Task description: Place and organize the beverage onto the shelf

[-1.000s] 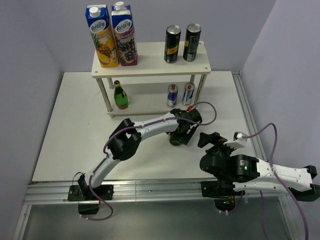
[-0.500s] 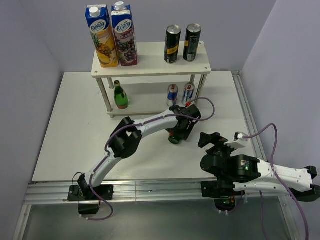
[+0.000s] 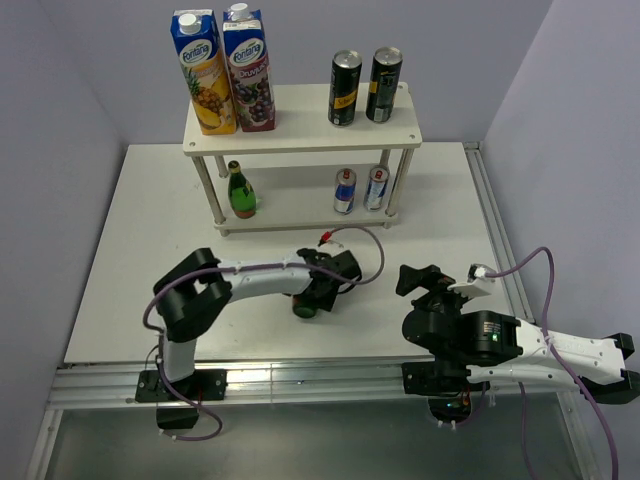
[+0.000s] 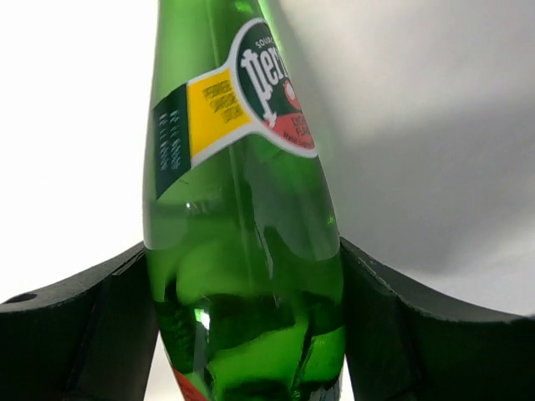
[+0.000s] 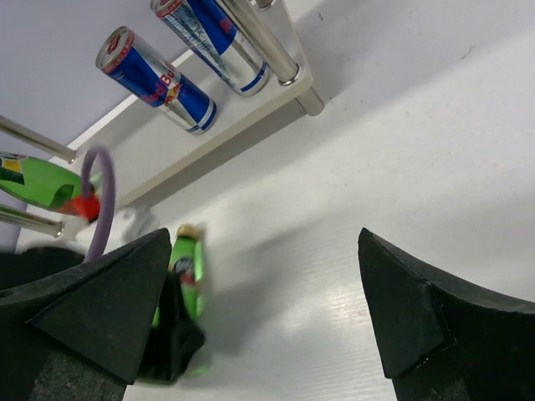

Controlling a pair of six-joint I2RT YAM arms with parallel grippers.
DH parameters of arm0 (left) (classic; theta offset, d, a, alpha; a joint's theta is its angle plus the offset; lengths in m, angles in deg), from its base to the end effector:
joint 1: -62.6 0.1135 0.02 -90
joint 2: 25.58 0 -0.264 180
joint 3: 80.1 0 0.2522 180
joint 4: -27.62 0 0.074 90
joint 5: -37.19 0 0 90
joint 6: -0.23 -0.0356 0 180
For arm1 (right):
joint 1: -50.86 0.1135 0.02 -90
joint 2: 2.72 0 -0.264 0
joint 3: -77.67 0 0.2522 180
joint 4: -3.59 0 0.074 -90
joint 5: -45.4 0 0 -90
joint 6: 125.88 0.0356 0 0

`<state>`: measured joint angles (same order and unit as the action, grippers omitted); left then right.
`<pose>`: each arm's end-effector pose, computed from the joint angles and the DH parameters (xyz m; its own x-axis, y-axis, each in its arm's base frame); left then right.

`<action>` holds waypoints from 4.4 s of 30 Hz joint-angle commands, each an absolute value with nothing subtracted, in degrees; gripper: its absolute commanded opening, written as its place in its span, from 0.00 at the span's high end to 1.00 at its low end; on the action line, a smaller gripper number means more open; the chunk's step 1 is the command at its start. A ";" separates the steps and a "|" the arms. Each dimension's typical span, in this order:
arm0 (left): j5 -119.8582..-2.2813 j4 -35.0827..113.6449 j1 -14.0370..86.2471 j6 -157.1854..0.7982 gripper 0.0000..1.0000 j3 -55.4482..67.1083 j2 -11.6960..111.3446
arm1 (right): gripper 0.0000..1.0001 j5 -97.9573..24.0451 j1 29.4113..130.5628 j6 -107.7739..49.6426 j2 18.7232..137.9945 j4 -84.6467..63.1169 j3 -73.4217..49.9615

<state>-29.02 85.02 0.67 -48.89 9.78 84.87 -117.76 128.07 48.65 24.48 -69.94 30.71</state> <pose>0.1870 -0.3202 0.1680 -0.8505 0.3221 -0.4158 0.2793 0.9464 0.1619 0.0493 0.0630 0.2514 -0.1736 0.5380 -0.8249 0.1628 0.8418 0.5147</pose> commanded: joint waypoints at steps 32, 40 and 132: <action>0.46 -65.14 4.24 -119.66 1.00 -29.88 73.80 | 0.00 -120.45 127.85 44.63 26.37 -64.93 31.47; -4.55 -65.14 8.20 -110.43 1.00 -26.70 76.81 | 0.00 -120.27 127.85 41.64 27.34 -62.55 31.82; -25.19 37.32 -12.10 -69.92 1.00 -20.12 23.64 | 0.00 -84.07 127.68 -15.04 11.08 -5.60 41.85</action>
<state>-12.01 20.22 -12.09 -77.96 -26.00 25.55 -92.93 127.85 -6.82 13.07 -13.68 41.86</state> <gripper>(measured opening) 0.753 0.998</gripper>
